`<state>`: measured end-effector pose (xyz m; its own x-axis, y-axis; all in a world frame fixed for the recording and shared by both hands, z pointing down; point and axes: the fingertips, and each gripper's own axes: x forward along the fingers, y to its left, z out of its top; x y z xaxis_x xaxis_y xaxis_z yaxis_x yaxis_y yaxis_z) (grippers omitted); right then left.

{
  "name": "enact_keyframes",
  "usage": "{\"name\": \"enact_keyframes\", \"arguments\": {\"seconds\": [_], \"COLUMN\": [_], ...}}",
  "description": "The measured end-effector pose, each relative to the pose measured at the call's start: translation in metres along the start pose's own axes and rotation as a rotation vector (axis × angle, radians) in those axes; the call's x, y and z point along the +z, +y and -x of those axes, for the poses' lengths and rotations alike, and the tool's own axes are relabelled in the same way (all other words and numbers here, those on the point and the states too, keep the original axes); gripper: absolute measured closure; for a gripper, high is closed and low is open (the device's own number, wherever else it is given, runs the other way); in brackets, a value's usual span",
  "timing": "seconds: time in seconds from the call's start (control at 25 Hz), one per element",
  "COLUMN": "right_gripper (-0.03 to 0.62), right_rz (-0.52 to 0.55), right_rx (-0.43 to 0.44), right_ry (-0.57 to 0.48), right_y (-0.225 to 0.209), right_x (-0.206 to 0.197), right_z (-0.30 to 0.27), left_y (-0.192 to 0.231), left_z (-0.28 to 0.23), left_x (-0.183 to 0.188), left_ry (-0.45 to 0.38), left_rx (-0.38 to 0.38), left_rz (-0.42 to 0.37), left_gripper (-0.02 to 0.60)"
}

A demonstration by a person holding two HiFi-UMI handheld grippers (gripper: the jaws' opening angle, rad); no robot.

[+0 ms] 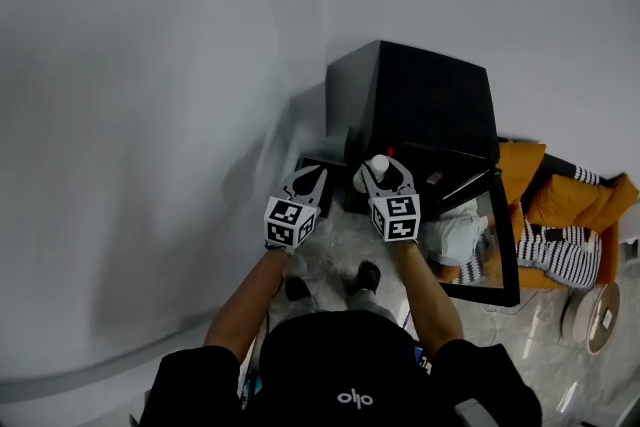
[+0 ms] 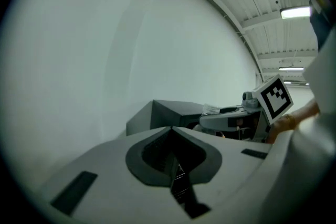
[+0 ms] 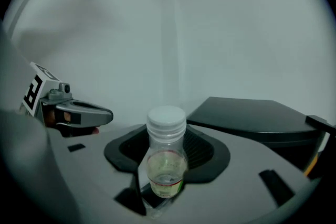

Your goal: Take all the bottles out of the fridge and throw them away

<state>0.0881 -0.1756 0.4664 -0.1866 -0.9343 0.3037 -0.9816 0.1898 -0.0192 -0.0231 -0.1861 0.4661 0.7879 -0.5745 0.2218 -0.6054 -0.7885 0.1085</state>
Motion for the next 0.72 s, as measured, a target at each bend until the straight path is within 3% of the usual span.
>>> {"name": "enact_keyframes", "arguments": {"seconds": [0.36,0.72], "right_gripper": [0.396,0.396], "right_rz": [0.068,0.080], "right_rx": [0.203,0.273], "right_ry": [0.014,0.050], "right_y": [0.082,0.104], "right_x": [0.017,0.006], "right_z": [-0.052,-0.081], "left_y": [0.074,0.088], "left_z": [0.068,0.076], "left_x": [-0.003,-0.020], "left_ry": [-0.021,0.004], "left_rx": [0.220,0.251], "left_rz": [0.051,0.080], "left_gripper": [0.580,0.580]}}
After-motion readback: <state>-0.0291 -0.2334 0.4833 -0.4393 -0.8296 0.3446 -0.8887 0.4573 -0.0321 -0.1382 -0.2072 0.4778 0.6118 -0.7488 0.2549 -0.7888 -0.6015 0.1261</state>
